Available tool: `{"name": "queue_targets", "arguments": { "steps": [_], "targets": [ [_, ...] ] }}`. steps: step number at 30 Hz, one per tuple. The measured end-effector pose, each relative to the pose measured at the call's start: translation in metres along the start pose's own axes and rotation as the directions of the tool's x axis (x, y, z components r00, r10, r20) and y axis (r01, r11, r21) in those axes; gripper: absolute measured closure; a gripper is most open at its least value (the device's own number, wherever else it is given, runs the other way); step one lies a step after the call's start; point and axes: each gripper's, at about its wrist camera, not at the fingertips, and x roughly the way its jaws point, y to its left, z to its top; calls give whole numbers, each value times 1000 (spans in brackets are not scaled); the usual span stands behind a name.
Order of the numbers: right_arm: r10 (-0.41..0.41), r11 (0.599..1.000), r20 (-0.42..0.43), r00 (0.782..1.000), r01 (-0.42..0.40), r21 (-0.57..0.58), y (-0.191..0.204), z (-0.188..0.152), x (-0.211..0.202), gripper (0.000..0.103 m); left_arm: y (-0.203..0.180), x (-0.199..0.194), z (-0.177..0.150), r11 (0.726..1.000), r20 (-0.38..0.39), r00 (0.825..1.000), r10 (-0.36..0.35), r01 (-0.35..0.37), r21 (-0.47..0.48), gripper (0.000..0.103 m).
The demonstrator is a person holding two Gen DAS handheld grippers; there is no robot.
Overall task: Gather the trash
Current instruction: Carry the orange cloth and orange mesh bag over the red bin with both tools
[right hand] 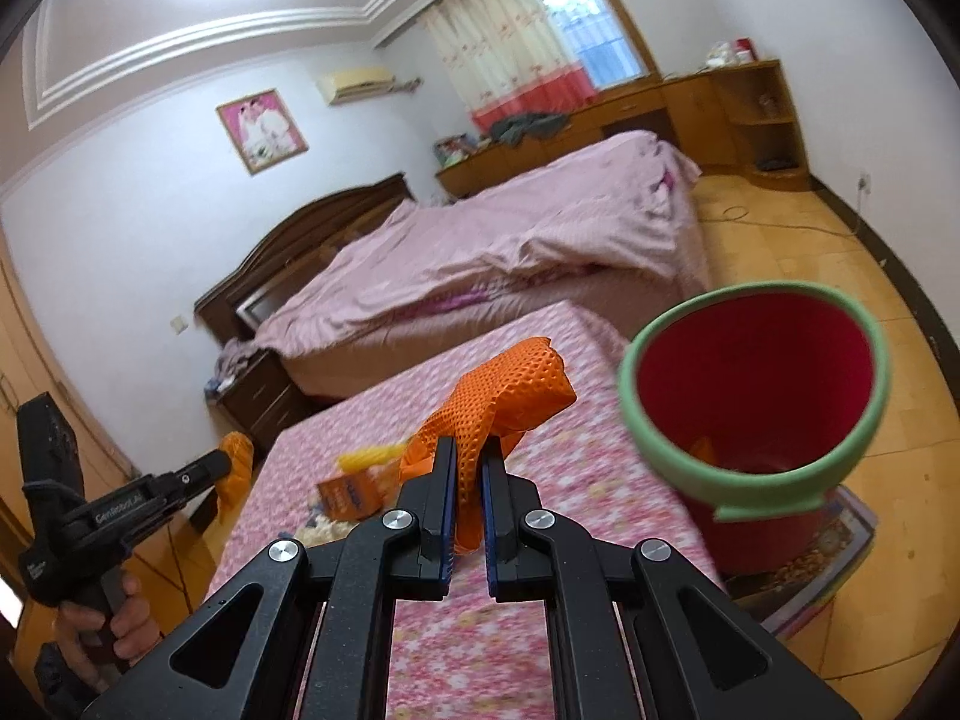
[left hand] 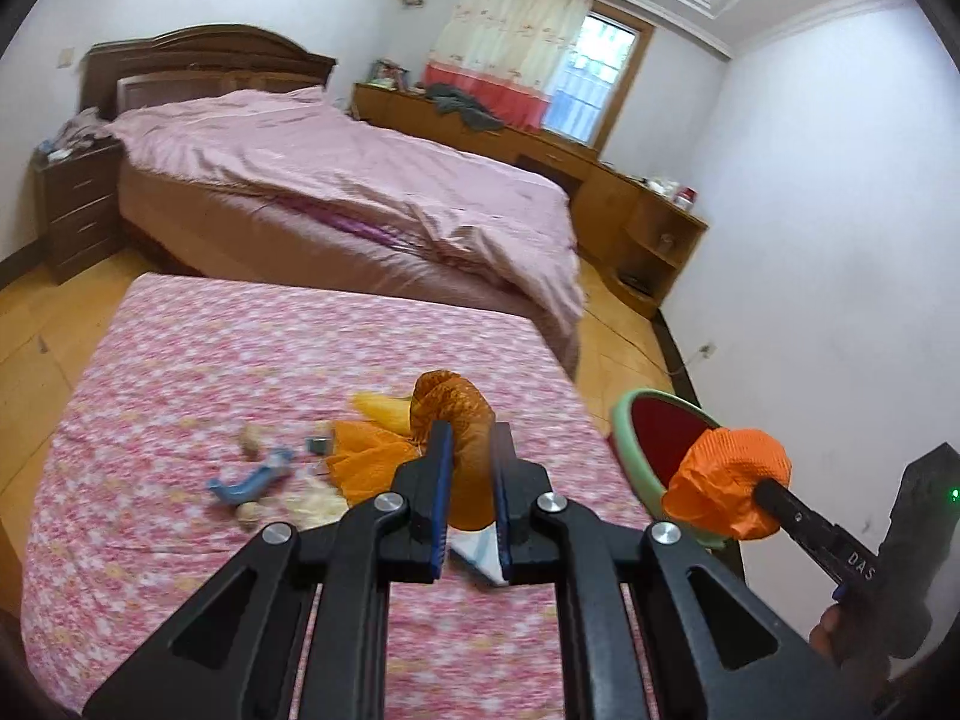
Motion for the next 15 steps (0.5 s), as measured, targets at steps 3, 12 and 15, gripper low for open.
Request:
{"name": "queue_targets", "arguments": {
  "steps": [3, 12, 15],
  "targets": [
    [-38, 999, 29, 999, 37, 22, -16, 6, -11, 96, -22, 7, -2, 999, -15, 1000, -24, 25, 23, 92],
    [-117, 992, 76, 990, 112, 64, -58, 17, -26, 96, -89, 49, -4, 990, -93, 991, -92, 101, 98, 92],
    [-139, 987, 81, 987, 132, 87, -74, 19, -25, 96, -113, 66, -7, 984, -125, 987, -100, 117, 134, 92]
  ]
}}
